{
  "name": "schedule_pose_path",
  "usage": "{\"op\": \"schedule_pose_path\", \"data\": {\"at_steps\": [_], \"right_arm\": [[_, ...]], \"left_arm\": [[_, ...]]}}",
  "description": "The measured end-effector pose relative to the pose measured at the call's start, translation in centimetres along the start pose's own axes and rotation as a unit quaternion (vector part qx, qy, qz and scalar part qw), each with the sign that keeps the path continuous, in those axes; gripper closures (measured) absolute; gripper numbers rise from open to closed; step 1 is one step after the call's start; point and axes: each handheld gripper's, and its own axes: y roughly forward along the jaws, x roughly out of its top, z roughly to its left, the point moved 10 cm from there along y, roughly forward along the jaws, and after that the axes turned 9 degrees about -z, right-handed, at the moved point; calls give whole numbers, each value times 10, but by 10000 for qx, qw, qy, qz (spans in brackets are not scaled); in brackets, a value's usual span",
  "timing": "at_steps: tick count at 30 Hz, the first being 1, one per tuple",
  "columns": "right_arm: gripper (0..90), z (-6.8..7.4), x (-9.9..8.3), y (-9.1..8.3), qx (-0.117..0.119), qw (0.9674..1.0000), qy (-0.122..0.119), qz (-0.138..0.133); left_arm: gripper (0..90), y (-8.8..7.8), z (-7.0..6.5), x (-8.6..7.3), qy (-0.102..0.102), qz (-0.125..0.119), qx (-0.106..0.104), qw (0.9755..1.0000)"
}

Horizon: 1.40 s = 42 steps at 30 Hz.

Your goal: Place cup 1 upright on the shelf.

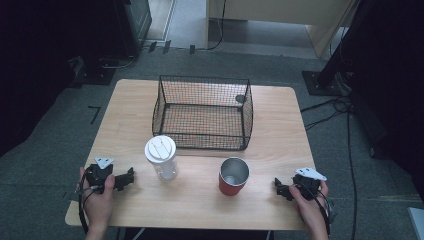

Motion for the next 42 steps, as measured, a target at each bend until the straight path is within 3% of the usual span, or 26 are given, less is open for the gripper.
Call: {"op": "schedule_pose_path", "data": {"at_steps": [5,6,8,10,12,13,14,15,16,17,18,19,22,23,26,27,28,32,35,42], "right_arm": [[0,4,2,-3,82,9998,-119,-124],[0,10,5,-7,268,9991,-202,-244],[0,14,7,-9,357,9986,-243,-312],[0,27,12,-15,700,9956,-389,-496],[0,40,14,-19,1017,9915,-557,-595],[0,56,13,-22,1314,9868,-712,-630],[0,64,12,-22,1472,9843,-755,-618],[0,64,12,-22,1472,9843,-755,-618],[0,70,11,-23,1585,9819,-828,-627],[0,88,11,-25,1916,9750,-914,-653],[0,88,11,-25,1916,9750,-914,-653],[0,103,12,-26,2179,9685,-981,-694],[0,113,13,-26,2333,9648,-996,-692],[0,125,13,-27,2515,9601,-996,-709],[0,138,17,-28,2713,9547,-942,-779],[0,138,17,-28,2713,9547,-942,-779],[0,147,19,-28,2810,9518,-913,-821],[0,156,22,-28,2860,9499,-940,-844],[0,162,27,-28,2895,9492,-831,-912],[0,182,35,-30,3102,9412,-881,-1011]], "left_arm": [[0,0,0,0,-3,-2,-3,10000],[0,0,0,0,-1,-1,-2,10000],[0,0,0,0,0,0,-2,10000],[0,0,0,0,-1,0,-2,10000],[0,0,0,0,-1,-1,-2,10000],[0,0,0,0,-1,0,-2,10000],[0,0,0,0,-2,-1,-2,10000],[0,0,0,0,-2,-1,-2,10000],[0,0,0,0,-2,-1,-2,10000],[0,0,0,0,-2,-2,-2,10000],[0,0,0,0,-3,-2,-3,10000],[0,0,0,0,-3,-2,-3,10000],[0,0,0,0,-3,-1,-4,10000],[0,0,0,0,-4,-2,-3,10000],[0,0,0,0,-2,0,-3,10000],[0,0,0,0,-2,0,-3,10000],[0,0,0,0,-3,-1,-3,10000],[0,0,0,0,-3,-2,-3,10000],[0,0,0,0,-2,-1,-2,10000],[0,0,0,0,1,0,-2,10000]]}}
